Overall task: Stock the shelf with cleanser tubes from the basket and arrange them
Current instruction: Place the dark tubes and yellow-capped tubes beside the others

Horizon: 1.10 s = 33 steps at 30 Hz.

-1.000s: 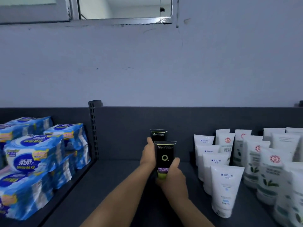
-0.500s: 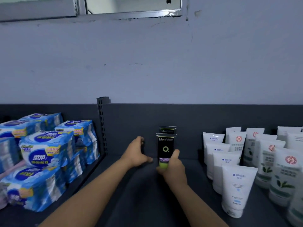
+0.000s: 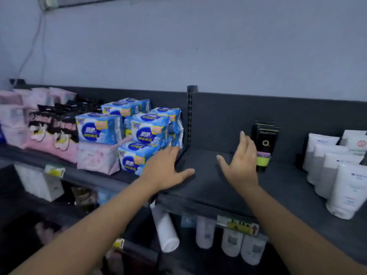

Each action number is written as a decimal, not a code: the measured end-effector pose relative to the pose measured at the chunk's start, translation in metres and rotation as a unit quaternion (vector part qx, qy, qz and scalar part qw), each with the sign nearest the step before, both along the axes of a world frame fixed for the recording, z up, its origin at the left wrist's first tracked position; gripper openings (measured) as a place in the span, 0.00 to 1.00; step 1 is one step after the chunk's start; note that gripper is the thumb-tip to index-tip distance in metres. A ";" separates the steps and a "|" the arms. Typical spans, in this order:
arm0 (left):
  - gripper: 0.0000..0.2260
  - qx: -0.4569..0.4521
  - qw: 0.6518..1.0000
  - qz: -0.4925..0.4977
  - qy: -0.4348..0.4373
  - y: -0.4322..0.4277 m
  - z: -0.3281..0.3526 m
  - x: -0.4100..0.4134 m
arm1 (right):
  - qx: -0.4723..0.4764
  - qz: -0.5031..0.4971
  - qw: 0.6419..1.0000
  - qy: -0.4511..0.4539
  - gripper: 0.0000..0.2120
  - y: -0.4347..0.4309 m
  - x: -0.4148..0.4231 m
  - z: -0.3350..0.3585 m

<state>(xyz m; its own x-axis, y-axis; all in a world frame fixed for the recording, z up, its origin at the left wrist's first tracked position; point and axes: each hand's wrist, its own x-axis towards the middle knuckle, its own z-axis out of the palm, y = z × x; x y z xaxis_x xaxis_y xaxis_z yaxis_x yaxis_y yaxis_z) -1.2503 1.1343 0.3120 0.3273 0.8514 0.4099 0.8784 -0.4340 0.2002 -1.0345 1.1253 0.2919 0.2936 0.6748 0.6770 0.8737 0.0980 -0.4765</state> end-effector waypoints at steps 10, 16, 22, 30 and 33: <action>0.39 0.000 0.977 0.184 0.105 -0.113 -0.085 -0.213 | 0.002 0.353 0.923 -0.152 0.19 -0.080 -0.264 -0.080; 0.37 -0.121 0.936 0.310 0.116 -0.179 -0.180 -0.328 | -0.270 0.428 0.841 -0.191 0.11 -0.101 -0.355 -0.171; 0.35 -0.285 0.883 0.357 0.109 -0.206 -0.274 -0.373 | -0.435 0.437 0.759 -0.209 0.11 -0.093 -0.391 -0.268; 0.41 -0.509 0.786 0.349 0.030 -0.194 -0.412 -0.370 | -0.619 0.362 0.684 -0.134 0.21 -0.067 -0.411 -0.403; 0.39 -0.562 0.767 0.307 -0.031 -0.187 -0.462 -0.351 | -0.716 0.258 0.649 -0.004 0.21 -0.064 -0.414 -0.450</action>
